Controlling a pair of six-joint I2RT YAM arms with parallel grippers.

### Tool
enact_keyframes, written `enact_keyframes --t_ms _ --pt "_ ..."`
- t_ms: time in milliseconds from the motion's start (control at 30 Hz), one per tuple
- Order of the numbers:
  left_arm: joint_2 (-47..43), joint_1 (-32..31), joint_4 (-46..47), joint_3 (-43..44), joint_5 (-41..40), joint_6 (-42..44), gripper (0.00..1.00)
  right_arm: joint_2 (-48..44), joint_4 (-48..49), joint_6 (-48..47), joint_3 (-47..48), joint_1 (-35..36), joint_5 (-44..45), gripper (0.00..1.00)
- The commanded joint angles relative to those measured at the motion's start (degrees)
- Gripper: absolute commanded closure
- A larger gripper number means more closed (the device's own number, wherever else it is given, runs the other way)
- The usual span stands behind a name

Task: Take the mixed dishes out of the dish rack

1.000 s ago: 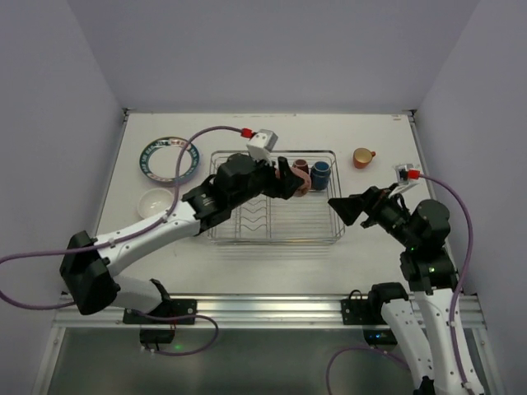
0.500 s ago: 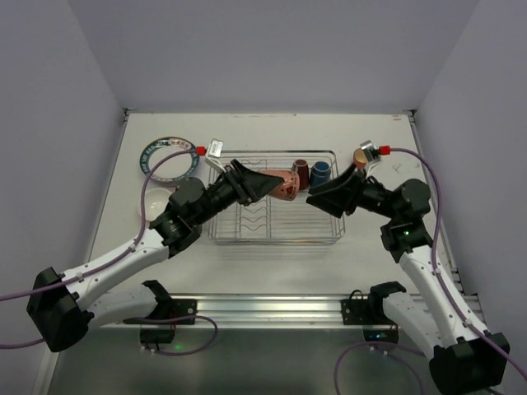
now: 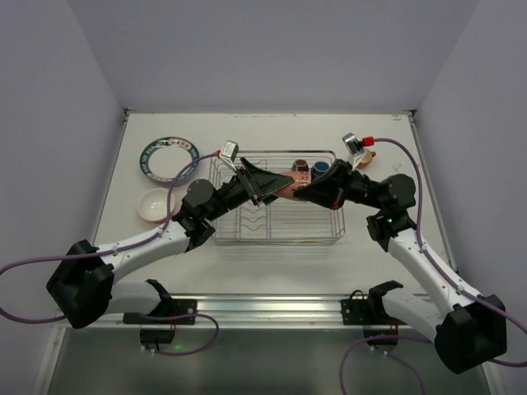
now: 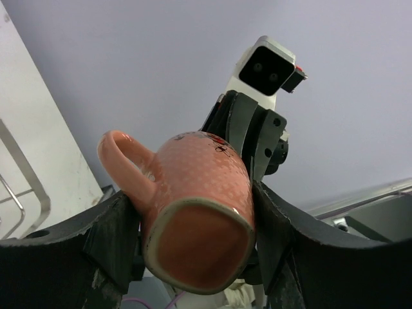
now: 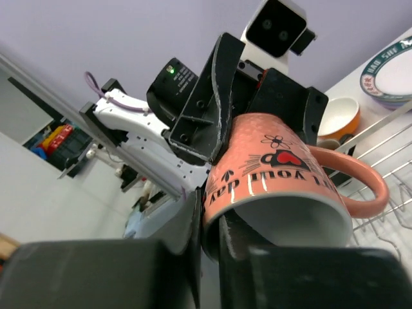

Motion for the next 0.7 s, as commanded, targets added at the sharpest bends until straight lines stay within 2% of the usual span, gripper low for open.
enact_keyframes --t_ms 0,133,167,200,233,267,300,333,400,433,467,500,533,567,600,633,667 --pt "0.4 0.1 8.2 -0.4 3.3 -2.8 1.00 0.2 8.1 1.9 1.7 0.7 0.3 1.00" --pt "-1.1 1.0 5.3 -0.4 2.9 0.7 1.00 -2.4 2.9 -1.2 1.5 0.7 2.2 1.00" --pt "-1.4 1.3 3.4 0.2 2.9 2.0 0.90 -3.1 1.4 -2.3 1.6 0.7 2.9 1.00" --pt "-1.8 2.3 0.8 1.8 2.8 4.5 0.72 -3.9 -0.4 -4.6 1.7 0.7 3.6 1.00" --pt "-2.1 3.1 -1.8 2.6 2.7 5.7 0.26 -4.7 -5.3 -6.2 2.5 0.7 5.4 1.00" --pt "-2.2 3.9 -6.6 3.5 2.4 7.2 0.03 -6.3 -8.5 -8.1 2.9 0.7 6.5 1.00" --pt "-2.8 5.0 -10.0 4.5 1.2 10.7 0.00 -7.0 -11.7 -12.3 3.5 0.6 7.7 1.00" --pt "-3.1 7.1 -13.6 6.8 0.2 12.5 0.00 -7.7 -19.6 -14.6 5.2 0.6 11.0 1.00" --pt "-4.0 10.3 -24.8 9.3 -3.7 19.3 0.00 -9.0 -28.0 -21.3 7.1 0.5 15.9 1.00" --pt "-4.5 11.4 -31.9 11.4 -5.0 21.2 0.00 -9.1 -37.0 -23.6 9.6 0.4 22.0 1.00" --pt "-6.0 12.3 -34.3 11.9 -6.3 23.0 0.00 -9.1 -42.1 -29.2 11.3 0.2 25.6 1.00" --pt "-6.9 14.0 -35.8 11.9 -7.5 26.2 0.00 -8.4 -52.1 -32.1 15.3 0.1 30.3 1.00" --pt "-8.1 14.6 -37.7 11.7 -7.6 27.8 0.00 -8.0 -56.2 -34.6 17.2 -0.2 35.6 1.00" --pt "-10.3 14.9 -38.8 11.6 -7.8 29.7 0.00 -7.3 -60.0 -38.5 19.2 -2.2 45.2 1.00" --pt "-11.4 15.0 -40.0 11.8 -8.1 33.8 0.00 -5.1 -65.5 -39.7 22.6 -4.6 48.1 1.00" --pt "-12.3 15.1 -42.6 12.2 -8.1 35.7 0.00 -3.9 -67.1 -40.2 24.0 -7.7 49.2 1.00" --pt "-13.0 15.1 -44.2 13.3 -7.9 37.6 0.00 -2.4 -68.1 -40.2 25.1 -14.9 49.4 1.00"
